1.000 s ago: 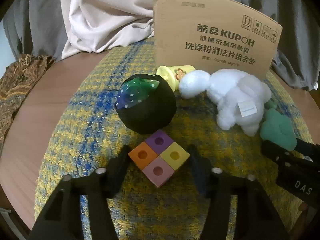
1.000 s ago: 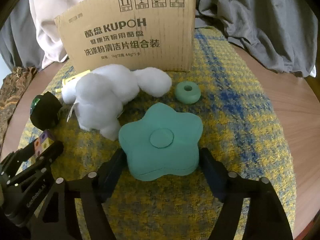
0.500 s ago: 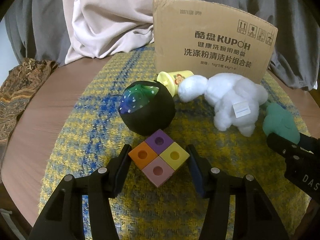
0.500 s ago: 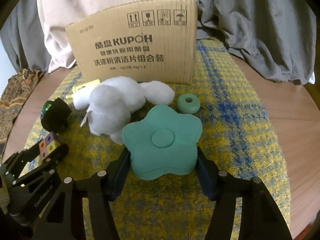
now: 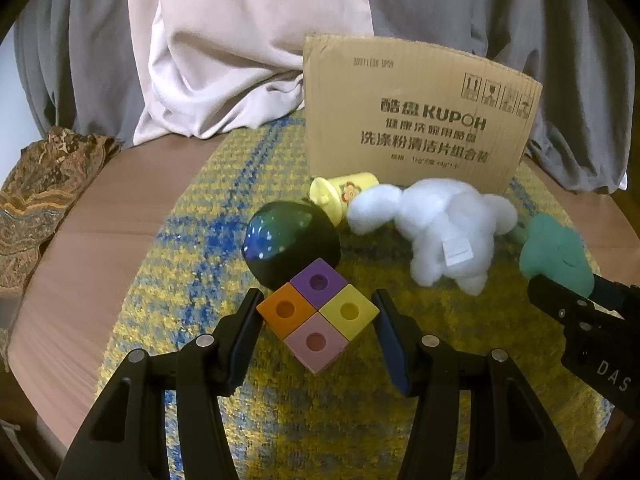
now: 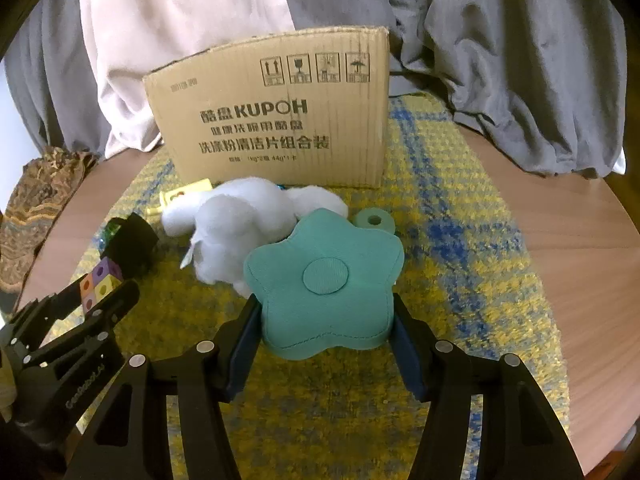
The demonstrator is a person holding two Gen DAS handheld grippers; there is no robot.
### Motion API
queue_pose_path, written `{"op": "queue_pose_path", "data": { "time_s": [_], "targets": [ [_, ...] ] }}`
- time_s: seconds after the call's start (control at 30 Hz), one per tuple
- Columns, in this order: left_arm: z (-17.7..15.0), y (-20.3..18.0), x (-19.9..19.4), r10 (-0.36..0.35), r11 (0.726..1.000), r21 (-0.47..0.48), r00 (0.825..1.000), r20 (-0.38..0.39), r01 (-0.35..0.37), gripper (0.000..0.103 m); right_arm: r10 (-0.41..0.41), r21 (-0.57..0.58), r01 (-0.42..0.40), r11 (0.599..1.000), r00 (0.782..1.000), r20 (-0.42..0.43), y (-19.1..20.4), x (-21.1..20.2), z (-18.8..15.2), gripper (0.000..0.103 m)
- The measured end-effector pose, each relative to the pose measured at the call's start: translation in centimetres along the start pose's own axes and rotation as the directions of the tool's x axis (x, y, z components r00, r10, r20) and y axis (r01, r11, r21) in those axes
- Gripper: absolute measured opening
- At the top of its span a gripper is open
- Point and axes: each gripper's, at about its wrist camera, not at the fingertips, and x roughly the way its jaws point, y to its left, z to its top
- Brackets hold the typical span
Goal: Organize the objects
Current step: 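Lift the cube block with the left gripper while the right lifts the star sponge toward the box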
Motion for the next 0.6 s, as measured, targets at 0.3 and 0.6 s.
{"op": "queue_pose_path", "data": {
  "time_s": [0.3,0.6],
  "targets": [
    [1.2,-0.3,-1.2,-0.004,1.000,0.004,0.999,0.040,0.003,0.054,-0.003,-0.002,0.003,1.000,0.999,0.039,-0.1,-1.6,0.9,0.060],
    [3.0,-0.5,-2.4,-0.008,1.000,0.009,0.996,0.086,0.007,0.054,0.001,-0.004,-0.001,1.000,0.996,0.085,-0.1,-3.4,2.0,0.060]
  ]
}}
